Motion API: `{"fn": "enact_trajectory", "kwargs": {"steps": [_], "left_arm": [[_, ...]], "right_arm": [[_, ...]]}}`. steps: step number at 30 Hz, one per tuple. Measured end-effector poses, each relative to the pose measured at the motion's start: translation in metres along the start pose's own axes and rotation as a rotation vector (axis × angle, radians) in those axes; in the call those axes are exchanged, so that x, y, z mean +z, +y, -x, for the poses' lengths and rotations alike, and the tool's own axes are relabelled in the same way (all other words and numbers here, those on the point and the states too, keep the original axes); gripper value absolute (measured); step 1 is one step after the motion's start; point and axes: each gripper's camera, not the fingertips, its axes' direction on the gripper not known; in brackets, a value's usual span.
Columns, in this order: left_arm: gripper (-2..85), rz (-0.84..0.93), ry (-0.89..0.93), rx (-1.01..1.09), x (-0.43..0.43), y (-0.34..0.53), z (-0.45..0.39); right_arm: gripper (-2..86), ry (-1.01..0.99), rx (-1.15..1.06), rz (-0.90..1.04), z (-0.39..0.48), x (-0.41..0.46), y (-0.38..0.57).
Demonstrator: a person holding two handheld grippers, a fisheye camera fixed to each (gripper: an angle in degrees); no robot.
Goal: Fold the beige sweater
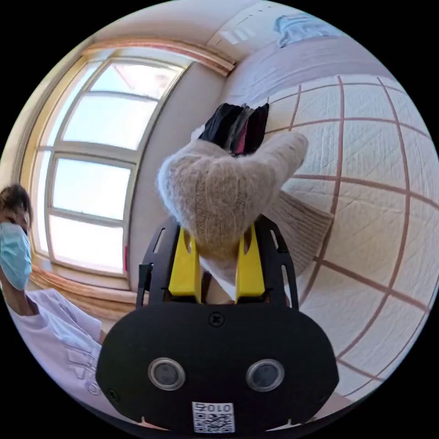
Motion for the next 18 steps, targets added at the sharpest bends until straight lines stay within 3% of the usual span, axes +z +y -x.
{"fn": "enact_trajectory", "kwargs": {"steps": [5, 9, 13, 18], "left_arm": [[16.5, -0.092, 0.191, -0.141, -0.019, 0.021, 0.009], [18.9, -0.237, 0.333, -0.108, -0.067, 0.015, -0.021], [20.2, -0.276, 0.468, -0.034, -0.132, -0.011, -0.071], [19.7, -0.264, 0.513, -0.041, -0.199, -0.037, -0.129]], "right_arm": [[13.1, -0.297, 0.360, -0.196, 0.022, -0.006, -0.005], [13.2, -0.355, 0.375, -0.168, 0.060, 0.007, -0.014], [13.2, -0.407, 0.326, -0.146, 0.116, 0.017, -0.035], [13.3, -0.421, 0.240, -0.131, 0.183, 0.030, -0.059]]}}
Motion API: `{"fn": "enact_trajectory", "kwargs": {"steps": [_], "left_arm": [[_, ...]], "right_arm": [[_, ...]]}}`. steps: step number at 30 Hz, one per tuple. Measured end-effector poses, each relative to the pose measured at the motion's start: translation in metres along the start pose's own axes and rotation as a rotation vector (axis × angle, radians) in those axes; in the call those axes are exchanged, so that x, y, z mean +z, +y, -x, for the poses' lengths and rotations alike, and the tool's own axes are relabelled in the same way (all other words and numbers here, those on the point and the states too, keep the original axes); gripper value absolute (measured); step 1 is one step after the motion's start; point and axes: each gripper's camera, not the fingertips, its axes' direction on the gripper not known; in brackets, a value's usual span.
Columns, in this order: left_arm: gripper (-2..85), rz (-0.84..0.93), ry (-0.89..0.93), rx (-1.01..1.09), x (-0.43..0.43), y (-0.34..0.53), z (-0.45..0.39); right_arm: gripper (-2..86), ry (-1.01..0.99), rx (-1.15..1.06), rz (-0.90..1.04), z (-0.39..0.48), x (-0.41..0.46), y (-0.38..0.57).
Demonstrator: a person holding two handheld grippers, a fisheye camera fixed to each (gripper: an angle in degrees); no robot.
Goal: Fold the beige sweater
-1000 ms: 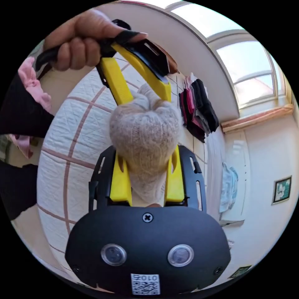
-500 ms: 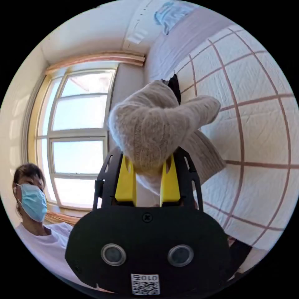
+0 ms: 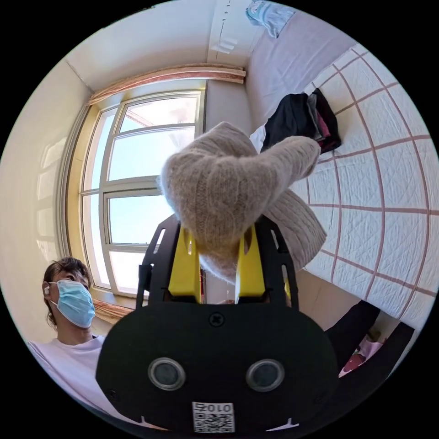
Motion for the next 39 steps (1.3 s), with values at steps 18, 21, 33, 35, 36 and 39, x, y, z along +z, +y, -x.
{"fn": "enact_trajectory", "kwargs": {"steps": [18, 21, 33, 35, 36, 39], "left_arm": [[5.3, 0.002, -0.432, 0.264, -0.075, -0.037, -0.272], [5.1, -0.041, -0.451, 0.293, -0.095, -0.031, -0.299], [4.8, -0.233, -0.397, 0.226, -0.193, -0.131, -0.337], [4.8, -0.239, -0.395, 0.247, -0.206, -0.173, -0.354], [4.7, -0.241, -0.400, 0.276, -0.213, -0.204, -0.369], [4.6, -0.223, -0.425, 0.413, -0.223, -0.288, -0.418]], "right_arm": [[13.4, 0.013, 0.000, 0.259, 0.037, 0.099, -0.075], [13.5, -0.008, 0.020, 0.345, 0.029, 0.126, -0.092], [13.5, 0.145, 0.055, 0.552, 0.026, 0.315, -0.210], [13.5, 0.145, 0.052, 0.593, 0.033, 0.387, -0.250], [13.5, 0.141, 0.048, 0.603, 0.036, 0.407, -0.261], [13.5, 0.080, -0.028, 0.659, 0.059, 0.506, -0.316]]}}
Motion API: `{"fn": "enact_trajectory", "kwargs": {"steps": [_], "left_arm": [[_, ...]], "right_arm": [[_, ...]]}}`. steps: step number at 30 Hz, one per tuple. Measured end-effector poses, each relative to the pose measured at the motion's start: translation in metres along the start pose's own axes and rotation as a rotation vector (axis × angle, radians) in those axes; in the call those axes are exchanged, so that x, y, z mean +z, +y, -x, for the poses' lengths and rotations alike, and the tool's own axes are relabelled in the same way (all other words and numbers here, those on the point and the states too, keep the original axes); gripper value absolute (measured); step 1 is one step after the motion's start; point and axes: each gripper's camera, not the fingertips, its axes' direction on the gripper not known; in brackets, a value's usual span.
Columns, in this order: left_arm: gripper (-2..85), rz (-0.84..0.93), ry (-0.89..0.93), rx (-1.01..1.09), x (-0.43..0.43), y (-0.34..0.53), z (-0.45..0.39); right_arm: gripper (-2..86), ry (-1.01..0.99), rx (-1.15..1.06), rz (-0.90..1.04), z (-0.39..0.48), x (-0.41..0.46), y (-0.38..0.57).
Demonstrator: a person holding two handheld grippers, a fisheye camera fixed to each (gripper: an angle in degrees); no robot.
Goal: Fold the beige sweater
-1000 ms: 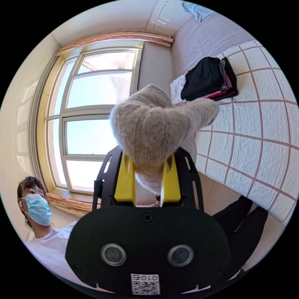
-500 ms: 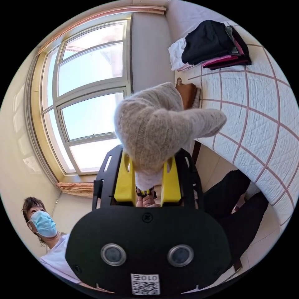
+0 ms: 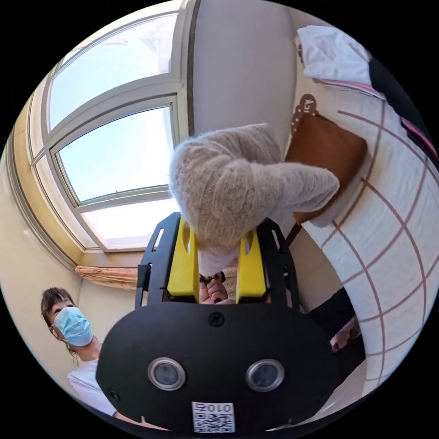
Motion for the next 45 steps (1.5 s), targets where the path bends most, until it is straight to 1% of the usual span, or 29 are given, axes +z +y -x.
{"fn": "enact_trajectory", "kwargs": {"steps": [1, 2, 4, 5, 7, 8, 9, 11, 12, 13, 14, 15, 16, 18, 21, 23, 25, 27, 30, 33, 34, 35, 37, 40, 42, 44, 45], "left_arm": [[4.5, -0.008, -0.013, 0.064, 0.000, -0.036, -0.005], [4.5, -0.011, -0.021, 0.095, -0.001, -0.053, -0.007], [4.3, -0.027, -0.068, 0.185, -0.001, -0.107, -0.003], [4.3, -0.029, -0.080, 0.196, -0.001, -0.117, 0.002], [4.1, -0.038, -0.115, 0.198, -0.002, -0.147, 0.038], [4.1, -0.039, -0.126, 0.187, -0.002, -0.152, 0.051], [4.0, -0.041, -0.164, 0.153, -0.001, -0.156, 0.082], [4.0, -0.046, -0.217, 0.017, -0.001, -0.152, 0.140], [3.9, -0.048, -0.257, -0.104, -0.002, -0.142, 0.180], [3.8, -0.049, -0.346, -0.197, -0.005, -0.131, 0.211], [3.8, -0.050, -0.373, -0.248, -0.006, -0.125, 0.224], [3.7, -0.112, -0.319, -0.280, -0.011, -0.115, 0.240], [3.7, -0.156, -0.260, -0.267, -0.013, -0.113, 0.243], [3.6, -0.124, -0.310, -0.209, -0.010, -0.122, 0.230], [3.6, -0.090, -0.301, -0.146, -0.014, -0.133, 0.213], [3.5, -0.066, -0.336, -0.142, -0.016, -0.135, 0.207], [3.4, -0.046, -0.339, -0.201, -0.014, -0.130, 0.214], [3.3, -0.070, -0.319, -0.238, -0.010, -0.124, 0.216], [3.2, -0.032, -0.342, -0.180, 0.003, -0.129, 0.200], [3.1, 0.020, -0.467, -0.150, 0.006, -0.137, 0.195], [3.1, 0.014, -0.484, -0.148, 0.003, -0.141, 0.197], [3.1, 0.012, -0.479, -0.146, 0.002, -0.144, 0.198], [3.1, 0.048, -0.515, -0.102, 0.008, -0.154, 0.190], [3.0, 0.146, -0.544, -0.071, 0.018, -0.154, 0.180], [2.8, 0.154, -0.595, -0.031, 0.014, -0.150, 0.163], [2.3, 0.157, -0.674, 0.060, 0.009, -0.147, 0.133], [1.8, 0.175, -0.737, 0.160, 0.011, -0.149, 0.108]], "right_arm": [[13.5, -0.026, -0.055, 0.020, 0.010, 0.015, -0.039], [13.6, -0.056, -0.112, 0.040, 0.015, 0.029, -0.075], [13.6, -0.096, -0.186, 0.079, 0.013, 0.047, -0.124], [13.7, -0.112, -0.231, 0.103, 0.004, 0.057, -0.153], [13.7, -0.118, -0.259, 0.107, -0.024, 0.069, -0.188], [13.8, -0.115, -0.239, 0.112, -0.052, 0.077, -0.208], [13.8, -0.105, -0.214, 0.117, -0.069, 0.080, -0.217], [13.7, -0.033, 0.009, 0.123, -0.158, 0.087, -0.242], [13.7, -0.012, 0.094, 0.121, -0.182, 0.088, -0.244], [13.6, 0.021, 0.248, 0.129, -0.222, 0.091, -0.244], [13.5, -0.013, 0.270, 0.113, -0.239, 0.092, -0.243], [13.5, -0.029, 0.256, 0.094, -0.240, 0.093, -0.243], [13.5, -0.016, 0.206, 0.082, -0.231, 0.095, -0.244], [13.4, 0.039, 0.162, 0.071, -0.212, 0.098, -0.245], [13.1, 0.114, 0.090, 0.042, -0.175, 0.103, -0.241], [12.7, 0.279, 0.050, 0.072, -0.164, 0.113, -0.242], [12.3, 0.337, 0.048, 0.087, -0.170, 0.120, -0.246], [11.7, 0.334, 0.052, 0.073, -0.171, 0.122, -0.245], [11.6, 0.361, -0.048, 0.016, -0.149, 0.122, -0.234], [12.3, 0.316, 0.064, 0.058, -0.178, 0.139, -0.232], [12.4, 0.263, 0.101, 0.064, -0.192, 0.146, -0.228], [12.5, 0.217, 0.116, 0.042, -0.199, 0.149, -0.223], [12.8, 0.228, 0.080, 0.028, -0.197, 0.156, -0.213], [12.5, 0.340, 0.026, -0.007, -0.184, 0.158, -0.187], [11.8, 0.427, -0.015, -0.080, -0.164, 0.150, -0.164], [10.0, 0.611, -0.209, -0.206, -0.109, 0.149, -0.131], [9.5, 0.660, -0.282, -0.228, -0.094, 0.154, -0.123]]}}
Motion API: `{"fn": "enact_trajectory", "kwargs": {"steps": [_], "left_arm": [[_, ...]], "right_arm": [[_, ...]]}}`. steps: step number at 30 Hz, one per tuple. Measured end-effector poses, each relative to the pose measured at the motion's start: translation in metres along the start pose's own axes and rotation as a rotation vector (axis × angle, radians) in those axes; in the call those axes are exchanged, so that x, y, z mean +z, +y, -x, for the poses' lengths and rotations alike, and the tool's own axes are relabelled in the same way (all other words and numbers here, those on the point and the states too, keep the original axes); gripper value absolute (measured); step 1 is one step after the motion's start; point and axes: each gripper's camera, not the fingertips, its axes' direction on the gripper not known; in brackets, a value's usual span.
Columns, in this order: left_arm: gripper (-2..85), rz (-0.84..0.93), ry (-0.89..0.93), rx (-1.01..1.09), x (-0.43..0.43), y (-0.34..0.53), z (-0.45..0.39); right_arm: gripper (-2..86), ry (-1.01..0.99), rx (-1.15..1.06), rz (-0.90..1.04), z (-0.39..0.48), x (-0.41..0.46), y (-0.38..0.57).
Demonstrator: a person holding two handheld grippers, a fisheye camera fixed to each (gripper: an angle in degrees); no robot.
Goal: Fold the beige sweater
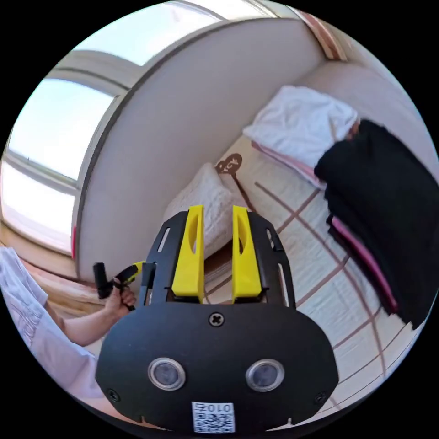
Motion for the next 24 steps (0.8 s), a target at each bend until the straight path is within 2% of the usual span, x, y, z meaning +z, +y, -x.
{"fn": "enact_trajectory", "kwargs": {"steps": [2, 4, 7, 9, 12, 14, 18, 20, 22, 24], "left_arm": [[0.9, 0.018, -0.121, 0.204, -0.010, -0.012, -0.039], [0.3, 0.090, -0.151, 0.372, 0.007, -0.029, -0.078], [0.0, 0.180, -0.156, 0.419, 0.046, -0.036, -0.086], [-0.1, 0.320, -0.253, 0.425, 0.076, -0.026, -0.079], [-0.2, 0.227, -0.138, 0.402, 0.076, -0.010, -0.071], [-0.2, 0.233, -0.130, 0.368, 0.073, -0.010, -0.076], [-0.2, 0.259, -0.157, 0.330, 0.055, -0.002, -0.106], [-0.2, 0.186, -0.107, 0.327, 0.029, 0.002, -0.127], [-0.2, 0.077, -0.037, 0.400, -0.018, 0.015, -0.168], [-0.2, 0.031, -0.041, 0.517, -0.052, 0.030, -0.212]], "right_arm": [[8.1, 0.149, -0.264, -0.080, 0.059, 0.000, 0.009], [7.4, 0.211, -0.346, -0.024, 0.079, 0.028, 0.012], [6.1, 0.219, -0.308, 0.177, 0.074, 0.096, 0.019], [5.2, 0.260, -0.266, 0.133, 0.070, 0.115, 0.031], [4.6, 0.288, -0.285, 0.159, 0.078, 0.137, 0.048], [4.5, 0.280, -0.310, 0.217, 0.091, 0.140, 0.058], [3.5, 0.135, -0.261, 0.261, 0.107, 0.101, 0.084], [3.0, 0.096, -0.304, 0.086, 0.133, 0.039, 0.128], [2.9, 0.043, -0.357, 0.006, 0.150, -0.004, 0.178], [2.7, 0.040, -0.399, -0.017, 0.166, -0.039, 0.237]]}}
